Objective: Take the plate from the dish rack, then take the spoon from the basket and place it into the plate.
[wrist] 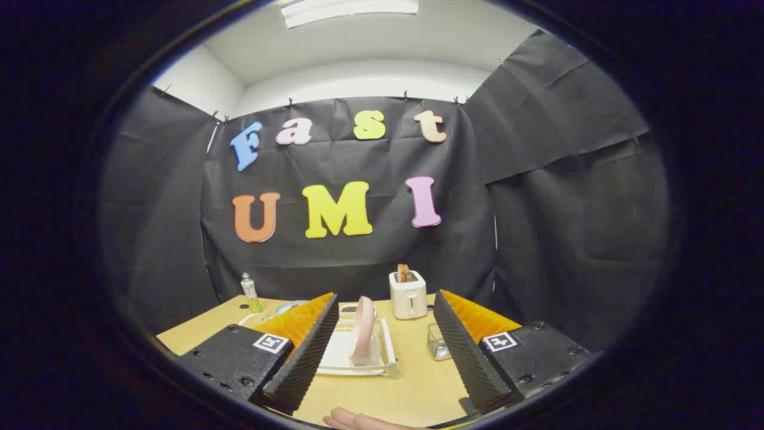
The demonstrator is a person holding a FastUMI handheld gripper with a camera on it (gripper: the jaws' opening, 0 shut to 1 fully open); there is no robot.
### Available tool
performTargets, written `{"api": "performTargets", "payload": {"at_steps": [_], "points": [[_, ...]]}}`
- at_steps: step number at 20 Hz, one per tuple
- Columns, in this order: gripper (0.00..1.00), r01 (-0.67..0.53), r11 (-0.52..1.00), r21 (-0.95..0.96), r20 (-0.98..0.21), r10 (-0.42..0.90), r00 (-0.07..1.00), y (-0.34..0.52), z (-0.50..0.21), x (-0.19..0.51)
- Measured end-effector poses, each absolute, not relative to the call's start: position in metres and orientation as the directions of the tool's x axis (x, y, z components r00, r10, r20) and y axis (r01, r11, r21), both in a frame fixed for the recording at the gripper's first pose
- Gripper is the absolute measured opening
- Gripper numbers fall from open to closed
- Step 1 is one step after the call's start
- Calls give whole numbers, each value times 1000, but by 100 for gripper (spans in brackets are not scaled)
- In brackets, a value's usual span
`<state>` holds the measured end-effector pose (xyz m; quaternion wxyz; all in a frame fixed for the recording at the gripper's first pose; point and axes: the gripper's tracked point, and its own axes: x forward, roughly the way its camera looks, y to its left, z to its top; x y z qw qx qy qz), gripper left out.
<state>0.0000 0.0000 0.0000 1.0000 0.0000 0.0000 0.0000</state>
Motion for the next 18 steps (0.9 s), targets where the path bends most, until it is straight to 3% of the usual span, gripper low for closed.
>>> {"api": "performTargets", "payload": {"at_steps": [18], "points": [[100, -16, 1000, 25, -95, 19, 995, 4, -38, 31]]}}
